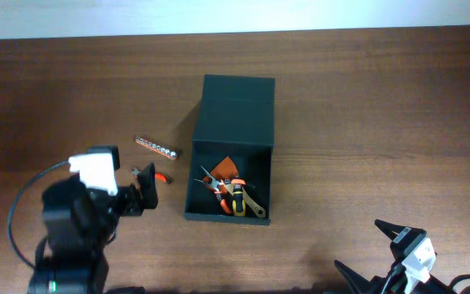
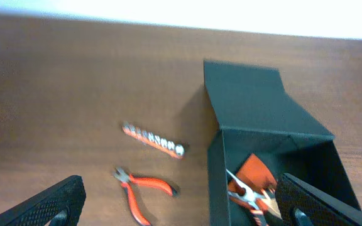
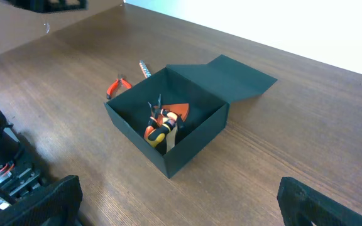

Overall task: Pack container
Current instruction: 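Move the left gripper down over the red-handled pliers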

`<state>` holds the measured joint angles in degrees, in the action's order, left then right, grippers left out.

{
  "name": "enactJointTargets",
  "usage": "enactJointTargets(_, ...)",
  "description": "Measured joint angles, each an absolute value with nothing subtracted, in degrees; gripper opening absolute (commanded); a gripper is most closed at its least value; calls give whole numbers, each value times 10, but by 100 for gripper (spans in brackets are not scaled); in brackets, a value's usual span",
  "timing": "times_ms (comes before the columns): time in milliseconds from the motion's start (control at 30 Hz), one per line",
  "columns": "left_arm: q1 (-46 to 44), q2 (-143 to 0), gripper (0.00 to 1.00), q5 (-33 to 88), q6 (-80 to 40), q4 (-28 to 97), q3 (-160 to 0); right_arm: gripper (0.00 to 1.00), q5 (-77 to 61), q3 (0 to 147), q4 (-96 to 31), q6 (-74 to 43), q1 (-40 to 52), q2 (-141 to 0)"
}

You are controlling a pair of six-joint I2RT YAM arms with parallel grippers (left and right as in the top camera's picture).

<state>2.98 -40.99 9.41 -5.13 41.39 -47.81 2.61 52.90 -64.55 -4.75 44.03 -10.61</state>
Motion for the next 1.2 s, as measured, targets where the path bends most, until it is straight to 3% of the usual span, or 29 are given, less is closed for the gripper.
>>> enactJointTargets(433,35,-703,99,83,-286,463,-515,99,26,529,-646,-48,440,-106)
enactJointTargets(867,82,-872,100,148,-318,503,-552,99,26,529,-645,-48,440,-106)
enactJointTargets(967,82,-901,93,150,-318,517,-555,99,26,529,-645,-48,440,-106)
enactJointTargets(1200,82,-955,91,133,-320,610,-602,99,26,529,-646,-48,440,-106)
